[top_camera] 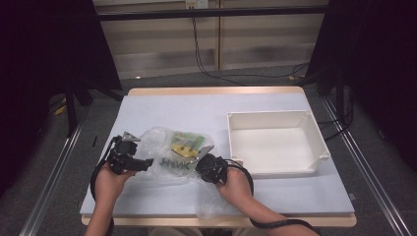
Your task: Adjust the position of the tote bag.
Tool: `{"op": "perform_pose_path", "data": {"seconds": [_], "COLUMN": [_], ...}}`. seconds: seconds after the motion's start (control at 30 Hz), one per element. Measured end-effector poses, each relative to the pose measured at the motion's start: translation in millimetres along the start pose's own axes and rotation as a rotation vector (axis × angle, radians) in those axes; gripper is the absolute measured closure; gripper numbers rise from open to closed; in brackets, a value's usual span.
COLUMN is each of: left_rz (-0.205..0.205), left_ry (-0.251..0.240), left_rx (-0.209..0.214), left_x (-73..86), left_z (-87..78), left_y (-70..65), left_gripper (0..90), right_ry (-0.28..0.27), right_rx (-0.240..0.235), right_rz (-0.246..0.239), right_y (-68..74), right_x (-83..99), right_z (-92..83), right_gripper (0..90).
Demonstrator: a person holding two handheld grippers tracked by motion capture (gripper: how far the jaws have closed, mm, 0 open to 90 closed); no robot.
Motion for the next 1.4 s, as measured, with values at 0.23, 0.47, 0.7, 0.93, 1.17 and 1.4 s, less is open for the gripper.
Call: {"op": "perform_pose_path", "data": {"seconds": [0.23,0.47,0.7,0.93,1.17,1.4], "left_rz": [-0.036,0.013,-0.078,-0.115,-0.119,-0.094], "left_ry": [0.067,0.120,0.154,0.142,0.132,0.085], "left_rx": [0.060,0.106,0.169,0.181,0.193,0.144], "left_x": [-3.8,14.8,35.9,45.6,45.9,33.6], "left_z": [35.5,45.7,16.9,1.4,-0.8,-4.9], "left_y": [11.3,5.8,2.7,-5.6,-10.6,-4.5], "left_gripper": [10.9,65.0,81.2,81.4,81.1,80.9], "right_ry": [-0.003,-0.009,-0.008,-0.045,-0.106,-0.105], "right_rx": [-0.006,-0.004,0.036,0.050,0.023,-0.055], "right_rz": [0.015,0.039,0.063,0.073,0.058,0.044], "right_y": [-1.3,-1.9,-10.2,-14.3,-19.0,-13.0], "right_x": [0.3,-0.9,-8.6,-17.7,-36.0,-42.9], "right_z": [0.2,1.6,8.4,4.7,-23.0,-26.8], "right_gripper": [83.5,83.0,79.8,60.8,54.0,50.3]}}
Point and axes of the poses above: each handheld gripper's, and its own axes: z roughly forward along the jaws, x roughly out of its underside, y roughly to its left, the point moved 5 cm from there along z, roughly forward along the jaws, and after that the axes turned 11 degrees about -y, right-handed, at the moved point
